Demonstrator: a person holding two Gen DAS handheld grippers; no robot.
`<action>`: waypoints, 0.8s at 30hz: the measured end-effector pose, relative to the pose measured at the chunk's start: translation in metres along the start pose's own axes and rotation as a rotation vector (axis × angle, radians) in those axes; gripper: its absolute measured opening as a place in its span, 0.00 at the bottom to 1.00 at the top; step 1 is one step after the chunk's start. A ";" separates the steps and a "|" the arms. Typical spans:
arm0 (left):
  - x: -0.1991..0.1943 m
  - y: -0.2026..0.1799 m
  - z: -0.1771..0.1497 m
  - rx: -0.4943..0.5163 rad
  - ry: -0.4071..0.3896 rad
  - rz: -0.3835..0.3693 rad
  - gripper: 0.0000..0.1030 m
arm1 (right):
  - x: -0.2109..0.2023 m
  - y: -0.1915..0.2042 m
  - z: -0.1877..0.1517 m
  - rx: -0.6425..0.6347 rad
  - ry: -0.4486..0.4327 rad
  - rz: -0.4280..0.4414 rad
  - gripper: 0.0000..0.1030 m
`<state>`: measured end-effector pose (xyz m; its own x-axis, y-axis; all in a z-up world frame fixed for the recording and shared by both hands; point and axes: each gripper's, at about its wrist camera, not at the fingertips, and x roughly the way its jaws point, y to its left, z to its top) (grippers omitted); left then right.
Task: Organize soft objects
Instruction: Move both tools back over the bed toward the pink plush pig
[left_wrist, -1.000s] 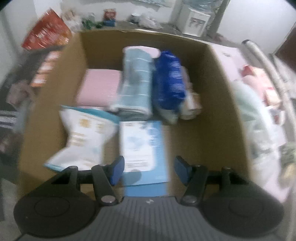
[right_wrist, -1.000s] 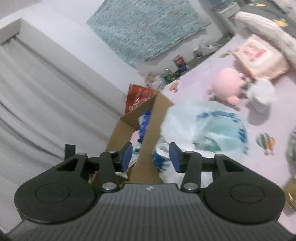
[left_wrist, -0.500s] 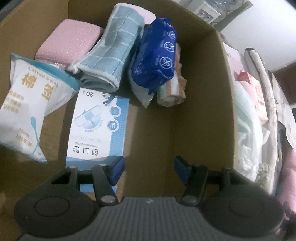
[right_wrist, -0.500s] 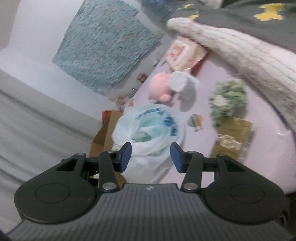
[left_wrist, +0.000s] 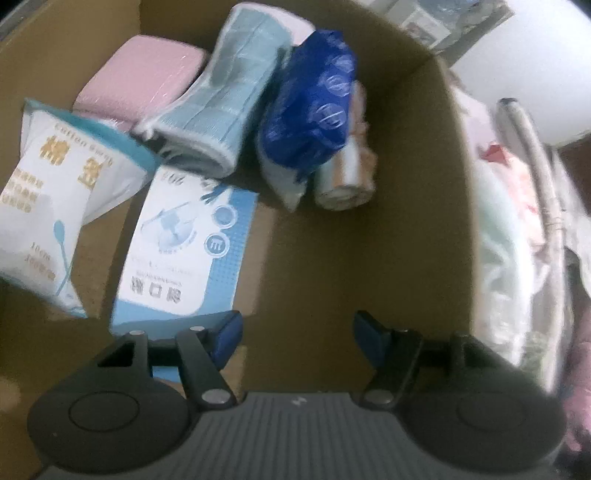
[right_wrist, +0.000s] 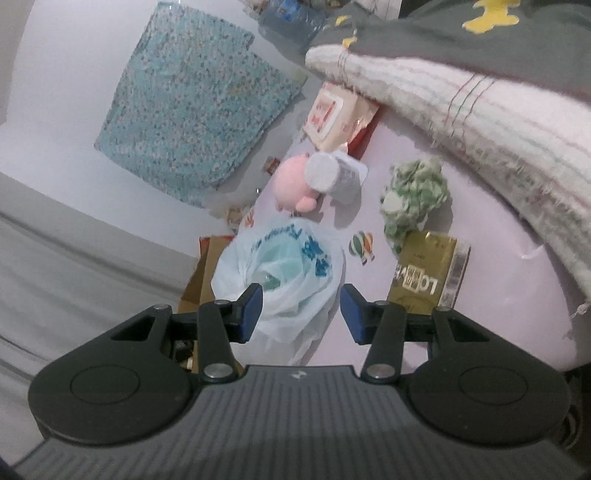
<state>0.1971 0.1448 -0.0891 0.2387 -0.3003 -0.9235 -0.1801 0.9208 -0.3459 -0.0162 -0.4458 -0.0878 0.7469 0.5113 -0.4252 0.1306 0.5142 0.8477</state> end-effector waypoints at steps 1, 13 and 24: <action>0.001 0.000 -0.001 0.004 -0.003 0.024 0.66 | -0.005 0.000 0.001 0.000 -0.013 -0.002 0.45; -0.052 -0.003 -0.009 0.050 -0.154 0.064 0.82 | -0.032 -0.010 0.016 -0.011 -0.119 -0.047 0.54; -0.147 -0.063 -0.026 0.197 -0.412 0.153 0.90 | 0.010 0.023 0.017 -0.191 -0.043 -0.074 0.55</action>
<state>0.1486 0.1247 0.0645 0.5891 -0.0702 -0.8050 -0.0684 0.9883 -0.1362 0.0059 -0.4404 -0.0672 0.7676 0.4394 -0.4666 0.0634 0.6724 0.7375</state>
